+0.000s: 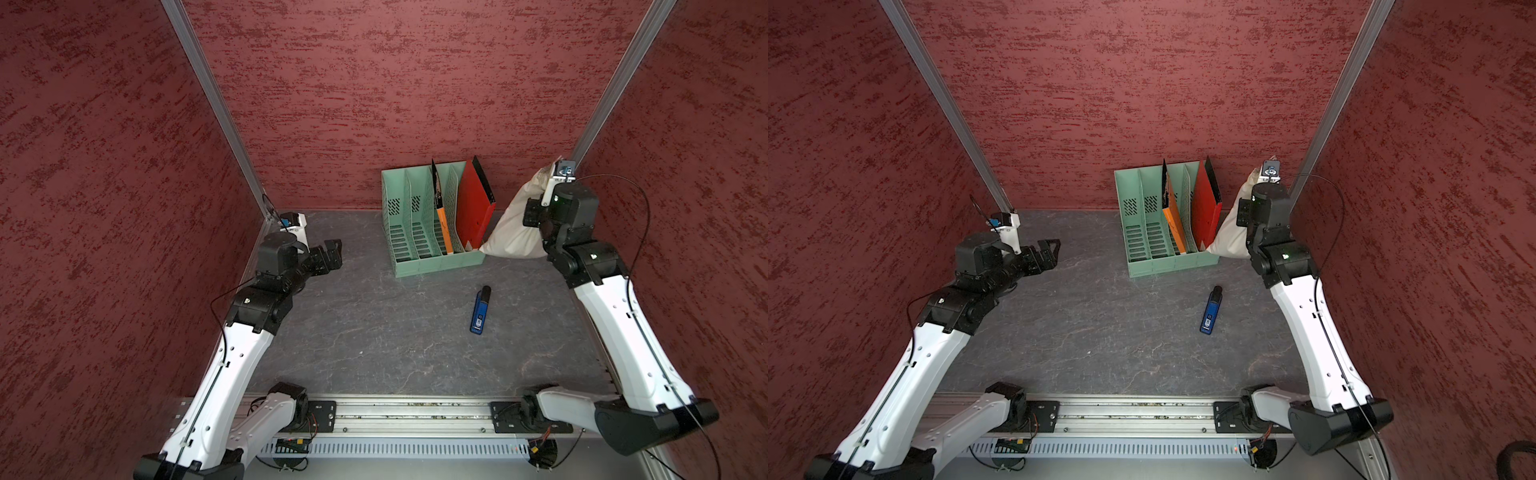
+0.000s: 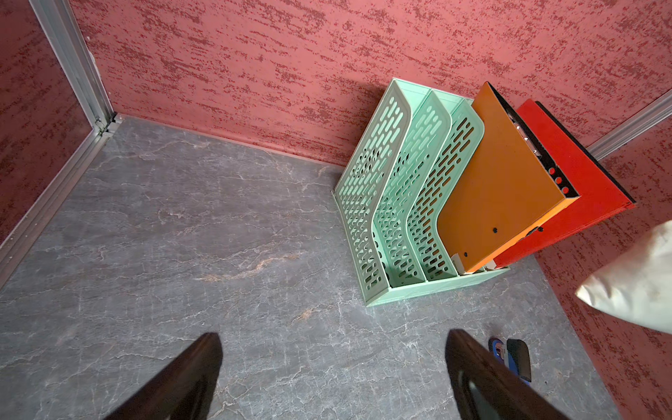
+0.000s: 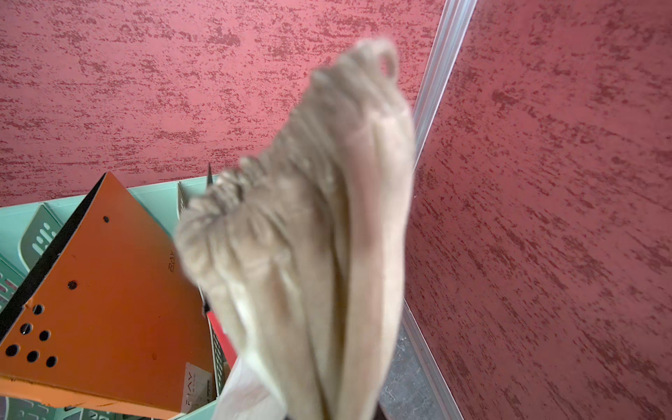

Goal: Close the soil bag
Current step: Place the soil bag at the center of the board.

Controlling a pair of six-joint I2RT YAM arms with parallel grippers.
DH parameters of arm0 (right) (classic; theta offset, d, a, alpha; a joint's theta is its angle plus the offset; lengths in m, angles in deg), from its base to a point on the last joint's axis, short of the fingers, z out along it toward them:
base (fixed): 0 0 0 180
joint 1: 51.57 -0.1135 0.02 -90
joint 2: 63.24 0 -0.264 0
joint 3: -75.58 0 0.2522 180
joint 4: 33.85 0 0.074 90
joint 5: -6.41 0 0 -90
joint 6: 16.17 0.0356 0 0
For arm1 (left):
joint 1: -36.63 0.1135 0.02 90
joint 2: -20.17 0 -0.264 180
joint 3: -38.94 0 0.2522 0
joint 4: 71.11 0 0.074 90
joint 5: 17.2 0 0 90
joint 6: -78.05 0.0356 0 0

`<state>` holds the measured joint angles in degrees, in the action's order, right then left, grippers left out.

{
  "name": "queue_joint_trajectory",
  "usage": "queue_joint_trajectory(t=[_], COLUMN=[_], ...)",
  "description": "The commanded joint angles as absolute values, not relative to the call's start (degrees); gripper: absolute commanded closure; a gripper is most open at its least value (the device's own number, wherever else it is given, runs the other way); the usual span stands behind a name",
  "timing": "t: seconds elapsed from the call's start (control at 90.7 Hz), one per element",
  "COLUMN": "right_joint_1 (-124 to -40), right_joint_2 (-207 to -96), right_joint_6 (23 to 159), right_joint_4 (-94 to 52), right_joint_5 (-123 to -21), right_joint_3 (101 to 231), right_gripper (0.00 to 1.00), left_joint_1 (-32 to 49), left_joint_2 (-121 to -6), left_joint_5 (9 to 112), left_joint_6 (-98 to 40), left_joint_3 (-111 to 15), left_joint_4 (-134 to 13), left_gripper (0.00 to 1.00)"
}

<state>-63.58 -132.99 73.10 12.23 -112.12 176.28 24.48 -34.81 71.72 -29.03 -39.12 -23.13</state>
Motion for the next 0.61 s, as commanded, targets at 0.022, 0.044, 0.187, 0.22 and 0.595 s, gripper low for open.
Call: queue_joint_trajectory(t=[0.022,0.044,0.187,0.22,0.595], right_joint_1=[-63.07,-63.08,-62.92,-62.75,-60.84], right_joint_2=[-128.69,-128.45,-127.71,-127.83,-132.71], right_joint_6=[74.91,75.02,75.51,75.71,79.18], right_joint_4=[10.46,10.56,10.08,9.68,2.12], right_joint_5=[-114.78,-114.79,-114.90,-114.97,-120.17], right_joint_3=[172.75,172.11,169.12,168.59,162.96], right_gripper=[1.00,1.00,1.00,1.00,1.00], left_joint_1=[24.91,24.91,24.91,24.85,24.77], left_joint_2=[-35.22,-35.36,-35.81,-35.81,-33.76], left_joint_5=[70.64,70.51,69.15,68.98,67.71], left_joint_6=[-28.55,-28.77,-30.12,-30.41,-31.03], left_joint_3=[-39.90,-39.72,-38.86,-38.70,-37.16], left_joint_4=[-24.92,-24.98,-25.88,-26.00,-24.91], left_gripper=[0.00,0.00,0.00,0.00,0.00])
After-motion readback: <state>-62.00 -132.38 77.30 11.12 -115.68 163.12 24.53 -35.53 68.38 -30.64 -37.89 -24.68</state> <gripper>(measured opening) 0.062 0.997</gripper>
